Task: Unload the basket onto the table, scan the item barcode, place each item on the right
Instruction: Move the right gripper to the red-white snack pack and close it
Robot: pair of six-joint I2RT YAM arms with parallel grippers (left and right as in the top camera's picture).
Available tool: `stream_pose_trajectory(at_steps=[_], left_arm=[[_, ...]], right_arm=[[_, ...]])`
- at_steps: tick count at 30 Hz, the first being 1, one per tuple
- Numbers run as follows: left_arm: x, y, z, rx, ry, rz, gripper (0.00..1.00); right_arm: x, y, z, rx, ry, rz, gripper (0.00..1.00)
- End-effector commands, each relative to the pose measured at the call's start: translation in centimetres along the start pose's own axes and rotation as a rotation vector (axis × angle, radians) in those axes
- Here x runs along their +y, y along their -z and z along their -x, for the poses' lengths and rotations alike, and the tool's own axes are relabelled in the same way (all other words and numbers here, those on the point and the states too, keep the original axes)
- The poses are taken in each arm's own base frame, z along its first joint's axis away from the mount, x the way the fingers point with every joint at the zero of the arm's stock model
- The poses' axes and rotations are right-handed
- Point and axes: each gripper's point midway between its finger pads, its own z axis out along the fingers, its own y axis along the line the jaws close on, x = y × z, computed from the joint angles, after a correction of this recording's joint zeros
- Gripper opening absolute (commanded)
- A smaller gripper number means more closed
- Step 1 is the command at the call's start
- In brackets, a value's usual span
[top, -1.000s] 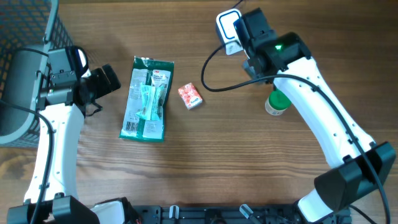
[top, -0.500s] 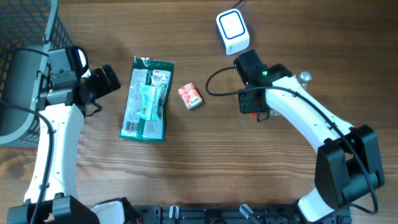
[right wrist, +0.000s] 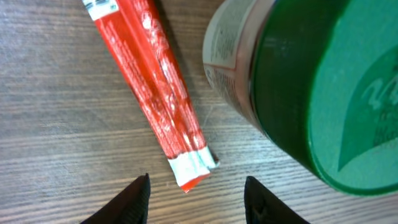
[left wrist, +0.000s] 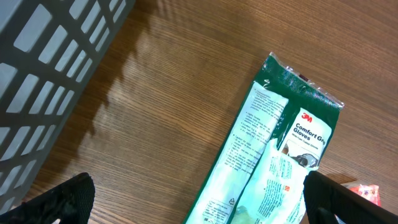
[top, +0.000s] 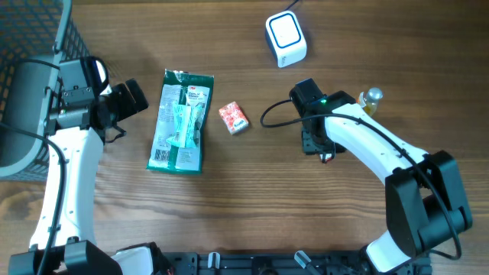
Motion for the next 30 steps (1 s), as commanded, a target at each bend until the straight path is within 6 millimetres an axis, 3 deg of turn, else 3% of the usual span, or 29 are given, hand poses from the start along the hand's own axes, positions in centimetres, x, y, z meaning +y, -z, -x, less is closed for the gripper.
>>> stream_pose_trajectory(at_steps=[1, 4, 6, 9, 12, 19, 27, 30], left_arm=[[0.1, 0.1, 0.3, -0.010, -0.009, 0.003, 1.00], [0.1, 0.1, 0.3, -0.010, -0.009, 0.003, 1.00], [0.1, 0.1, 0.3, -0.010, -0.009, 0.003, 1.00], [0.1, 0.1, 0.3, -0.010, -0.009, 0.003, 1.00], [0.1, 0.1, 0.3, -0.010, -0.009, 0.003, 1.00], [0.1, 0.1, 0.3, -0.010, -0.009, 0.003, 1.00], [0.1, 0.1, 0.3, -0.010, -0.009, 0.003, 1.00], [0.1, 0.1, 0.3, -0.010, -0.009, 0.003, 1.00]], right_arm=[[1.3, 2.2, 1.8, -0.028, 0.087, 0.082, 0.48], [6.0, 6.4, 3.8, -0.070, 0.161, 0.364, 0.47], [8.3, 8.1, 4.9, -0.119, 0.185, 0.499, 0.46], [10.2, 9.4, 7.3, -0.240, 0.250, 0.594, 0.43], [11.5, 10.2, 8.2, -0.308, 0.337, 0.652, 0.43], [15.6, 9.4, 9.5, -0.431, 0.561, 0.684, 0.43], [19.2, 5.0, 12.1, -0.492, 0.583, 0.661, 0.43], [20.2, 4.3, 12.0, -0.485, 0.593, 0.705, 0.43]])
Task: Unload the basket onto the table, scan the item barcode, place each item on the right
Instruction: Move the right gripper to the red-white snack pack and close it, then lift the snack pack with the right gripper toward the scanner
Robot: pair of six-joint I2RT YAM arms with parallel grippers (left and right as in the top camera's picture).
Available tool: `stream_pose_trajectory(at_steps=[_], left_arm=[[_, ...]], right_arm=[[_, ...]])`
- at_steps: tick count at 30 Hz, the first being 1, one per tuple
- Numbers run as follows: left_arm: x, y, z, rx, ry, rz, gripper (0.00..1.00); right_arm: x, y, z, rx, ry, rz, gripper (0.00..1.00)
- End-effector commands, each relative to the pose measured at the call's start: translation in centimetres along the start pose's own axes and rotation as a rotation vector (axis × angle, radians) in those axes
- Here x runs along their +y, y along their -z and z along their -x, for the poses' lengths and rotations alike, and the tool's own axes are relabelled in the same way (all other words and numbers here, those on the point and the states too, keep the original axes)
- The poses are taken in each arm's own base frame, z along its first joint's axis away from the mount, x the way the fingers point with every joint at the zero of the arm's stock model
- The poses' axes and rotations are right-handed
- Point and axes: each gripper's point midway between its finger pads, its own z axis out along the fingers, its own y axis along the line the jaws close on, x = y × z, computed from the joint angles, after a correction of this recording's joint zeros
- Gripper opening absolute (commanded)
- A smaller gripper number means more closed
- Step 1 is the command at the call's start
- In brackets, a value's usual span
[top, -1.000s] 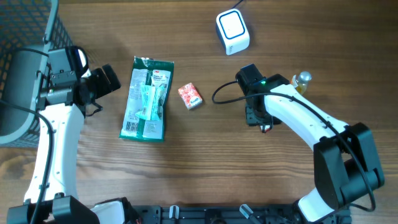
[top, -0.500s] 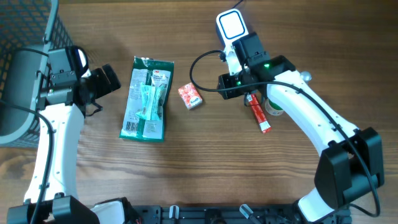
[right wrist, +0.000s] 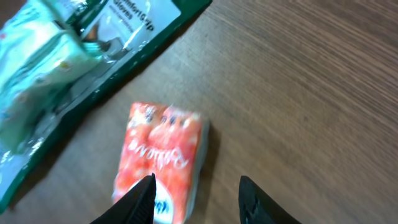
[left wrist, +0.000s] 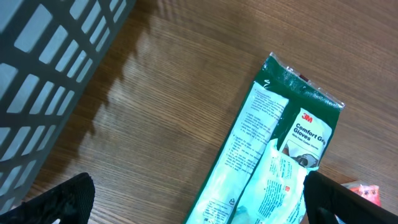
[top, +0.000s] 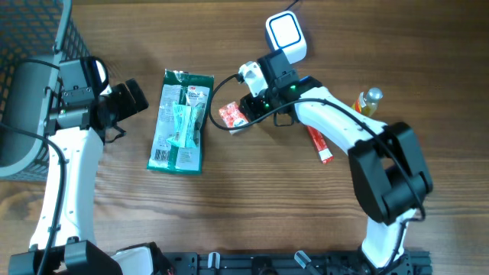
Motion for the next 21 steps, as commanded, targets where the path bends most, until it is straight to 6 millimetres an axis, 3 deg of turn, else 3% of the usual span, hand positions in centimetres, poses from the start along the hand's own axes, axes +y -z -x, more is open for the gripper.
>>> stream_pose_trajectory(at_steps=[1, 8, 17, 21], left_arm=[[0.1, 0.1, 0.3, -0.010, -0.009, 0.002, 1.00], [0.1, 0.1, 0.3, -0.010, -0.009, 0.002, 1.00], [0.1, 0.1, 0.3, -0.010, -0.009, 0.002, 1.00], [0.1, 0.1, 0.3, -0.010, -0.009, 0.002, 1.00]], right_arm=[[0.7, -1.9, -0.5, 0.011, 0.012, 0.067, 0.43], [1.2, -4.0, -2.4, 0.052, -0.033, 0.133, 0.41], [1.2, -4.4, -3.4, 0.085, -0.072, 0.142, 0.38], [1.0, -5.3, -5.0, 0.114, -0.084, 0.137, 0.36]])
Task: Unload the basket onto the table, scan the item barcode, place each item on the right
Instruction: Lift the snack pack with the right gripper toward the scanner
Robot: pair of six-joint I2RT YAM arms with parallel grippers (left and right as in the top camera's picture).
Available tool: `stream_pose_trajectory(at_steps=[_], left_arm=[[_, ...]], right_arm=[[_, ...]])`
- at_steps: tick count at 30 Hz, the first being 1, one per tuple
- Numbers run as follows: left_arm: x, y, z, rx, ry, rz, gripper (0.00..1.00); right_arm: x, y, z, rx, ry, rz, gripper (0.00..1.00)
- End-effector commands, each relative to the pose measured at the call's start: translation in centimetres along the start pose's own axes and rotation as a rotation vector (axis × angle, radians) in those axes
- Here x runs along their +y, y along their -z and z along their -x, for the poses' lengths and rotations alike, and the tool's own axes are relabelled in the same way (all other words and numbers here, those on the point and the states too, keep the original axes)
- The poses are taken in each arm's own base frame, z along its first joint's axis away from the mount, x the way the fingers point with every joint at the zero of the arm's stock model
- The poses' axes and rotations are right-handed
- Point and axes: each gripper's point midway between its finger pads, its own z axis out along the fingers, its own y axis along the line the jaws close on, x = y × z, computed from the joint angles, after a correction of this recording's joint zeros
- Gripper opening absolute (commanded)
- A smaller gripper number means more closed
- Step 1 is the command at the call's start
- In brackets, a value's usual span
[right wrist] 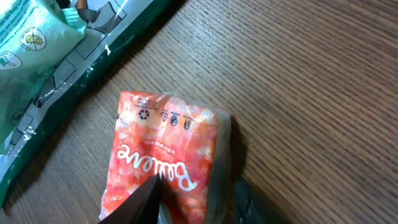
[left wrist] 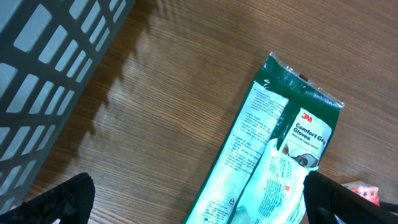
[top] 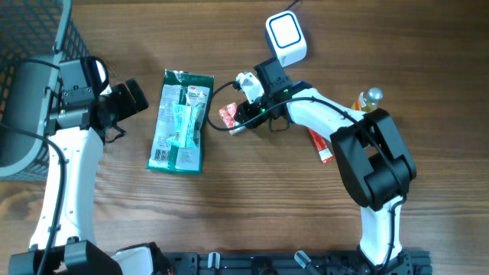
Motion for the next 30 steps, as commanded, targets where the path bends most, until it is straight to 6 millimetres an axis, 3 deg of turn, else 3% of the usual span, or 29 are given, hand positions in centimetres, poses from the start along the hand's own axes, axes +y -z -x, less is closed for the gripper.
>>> stream_pose_trajectory(at_steps=[1, 4, 6, 10, 12, 14, 15, 18, 22, 30], left_arm=[[0.1, 0.1, 0.3, -0.010, -0.009, 0.002, 1.00], [0.1, 0.1, 0.3, -0.010, -0.009, 0.002, 1.00], [0.1, 0.1, 0.3, -0.010, -0.009, 0.002, 1.00], [0.1, 0.1, 0.3, -0.010, -0.009, 0.002, 1.00], [0.1, 0.1, 0.3, -0.010, -0.009, 0.002, 1.00], [0.1, 0.1, 0.3, -0.010, -0.009, 0.002, 1.00], [0.1, 0.1, 0.3, -0.010, -0.009, 0.002, 1.00], [0.1, 0.1, 0.3, -0.010, -0.009, 0.002, 1.00], [0.1, 0.1, 0.3, -0.010, -0.009, 0.002, 1.00], [0.1, 0.1, 0.3, -0.010, -0.009, 0.002, 1.00]], right_arm=[[-0.3, -1.8, -2.7, 0.059, -0.038, 0.020, 0.24], [-0.2, -0.7, -1.0, 0.016, -0.074, 0.015, 0.07], [0.2, 1.7, 0.9, -0.030, -0.105, 0.030, 0.04], [1.5, 9.8, 4.9, -0.172, -0.256, 0.217, 0.04], [2.1, 13.1, 5.3, -0.198, -0.317, 0.341, 0.04], [3.7, 18.0, 4.9, -0.208, -0.372, 0.626, 0.04], [3.7, 19.1, 4.6, -0.206, -0.397, 0.689, 0.04], [2.9, 21.1, 3.4, -0.212, -0.451, 0.769, 0.04], [3.4, 23.7, 2.3, -0.254, -0.448, 0.894, 0.04], [3.7, 23.8, 1.4, -0.257, -0.427, 0.879, 0.04]])
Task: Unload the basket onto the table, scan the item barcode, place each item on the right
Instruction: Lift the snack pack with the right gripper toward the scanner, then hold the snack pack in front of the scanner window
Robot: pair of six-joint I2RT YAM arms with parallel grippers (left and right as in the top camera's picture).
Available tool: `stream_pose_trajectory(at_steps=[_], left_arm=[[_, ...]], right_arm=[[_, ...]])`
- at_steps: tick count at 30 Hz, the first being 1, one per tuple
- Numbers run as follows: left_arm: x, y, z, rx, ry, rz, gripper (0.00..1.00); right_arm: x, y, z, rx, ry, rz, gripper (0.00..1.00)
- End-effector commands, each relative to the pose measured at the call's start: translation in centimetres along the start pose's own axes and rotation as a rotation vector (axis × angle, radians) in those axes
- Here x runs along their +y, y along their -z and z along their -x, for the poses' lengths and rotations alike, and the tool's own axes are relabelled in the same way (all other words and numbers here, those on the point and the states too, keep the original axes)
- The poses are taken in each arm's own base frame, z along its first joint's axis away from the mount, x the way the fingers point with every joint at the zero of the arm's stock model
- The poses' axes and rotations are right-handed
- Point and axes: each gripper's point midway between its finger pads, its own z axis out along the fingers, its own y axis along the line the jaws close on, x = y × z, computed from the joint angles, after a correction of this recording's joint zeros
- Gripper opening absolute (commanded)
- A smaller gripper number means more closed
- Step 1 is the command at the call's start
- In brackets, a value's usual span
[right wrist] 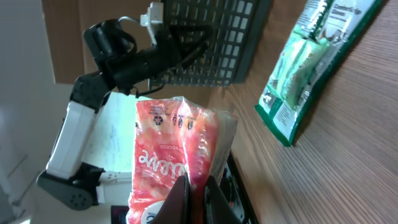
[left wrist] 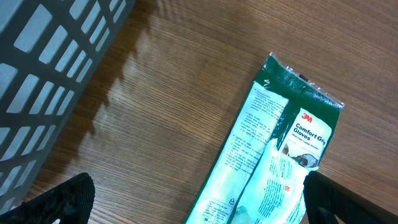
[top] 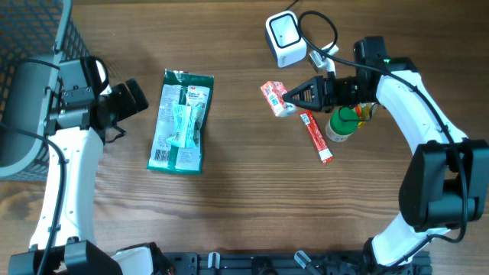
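A small red-orange snack packet (top: 273, 98) hangs above the table just below the white barcode scanner (top: 285, 38). My right gripper (top: 287, 97) is shut on it from the right. In the right wrist view the packet (right wrist: 177, 149) sticks up out of the gripper (right wrist: 198, 193), pinched at its lower edge. My left gripper (top: 134, 98) stays at the left, open and holding nothing, with its dark fingertips (left wrist: 65, 199) at the bottom corners of the left wrist view.
A green 3M glove pack (top: 180, 121) lies flat left of centre; the left wrist view also shows the glove pack (left wrist: 273, 149). A dark basket (top: 30, 61) fills the far left. A red stick pack (top: 315, 137), a green-capped jar (top: 340, 124) and a small bottle (top: 372, 97) sit under the right arm.
My right gripper, then open around the packet on the table beside the glove pack, has shut on it and now holds it off the table, further right, under the scanner. The left arm has not moved.
My right gripper was first open over the red stick pack and green-capped jar. Then it was at the red-orange packet near the glove pack, then lower with its fingers astride it. Now the packet is gripped and held up near the scanner. The left arm stayed put throughout.
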Motion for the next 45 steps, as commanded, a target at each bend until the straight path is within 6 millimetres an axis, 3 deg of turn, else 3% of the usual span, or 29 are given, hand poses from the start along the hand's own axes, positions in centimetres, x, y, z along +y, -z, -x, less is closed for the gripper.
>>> stream_pose_trajectory(at_steps=[1, 8, 13, 15, 18, 20, 21, 23, 27, 30, 33, 37, 45], left_arm=[[0.1, 0.1, 0.3, -0.010, -0.009, 0.003, 1.00], [0.1, 0.1, 0.3, -0.010, -0.009, 0.003, 1.00], [0.1, 0.1, 0.3, -0.010, -0.009, 0.003, 1.00], [0.1, 0.1, 0.3, -0.010, -0.009, 0.003, 1.00], [0.1, 0.1, 0.3, -0.010, -0.009, 0.003, 1.00], [0.1, 0.1, 0.3, -0.010, -0.009, 0.003, 1.00], [0.1, 0.1, 0.3, -0.010, -0.009, 0.003, 1.00], [0.1, 0.1, 0.3, -0.010, -0.009, 0.003, 1.00], [0.1, 0.1, 0.3, -0.010, -0.009, 0.003, 1.00], [0.1, 0.1, 0.3, -0.010, -0.009, 0.003, 1.00], [0.1, 0.1, 0.3, -0.010, -0.009, 0.003, 1.00], [0.1, 0.1, 0.3, -0.010, -0.009, 0.003, 1.00], [0.1, 0.1, 0.3, -0.010, -0.009, 0.003, 1.00]], right_arm=[[1.4, 0.1, 0.0, -0.008, 0.079, 0.052, 0.04], [5.9, 0.7, -0.9, -0.021, 0.228, 0.019, 0.04], [4.2, 0.8, -1.3, -0.008, 0.226, -0.193, 0.04], [2.2, 0.8, -1.2, 0.001, 0.202, -0.324, 0.04], [-2.4, 1.5, -0.3, 0.003, 0.216, -0.651, 0.04], [-3.0, 2.0, 1.3, -0.050, 0.216, -0.769, 0.04], [-2.6, 2.1, 2.1, -0.069, 0.236, -0.801, 0.04], [1.0, 2.6, 4.9, -0.141, 0.322, -0.868, 0.04], [6.9, 5.7, 8.5, -0.285, 0.432, -1.037, 0.04], [10.4, 8.6, 9.4, -0.367, 0.479, -1.159, 0.04], [11.3, 10.1, 10.0, -0.358, 0.579, -1.254, 0.04], [10.5, 9.8, 11.9, -0.283, 0.734, -1.312, 0.04], [3.0, 6.7, 15.5, -0.132, 0.786, -1.489, 0.04]])
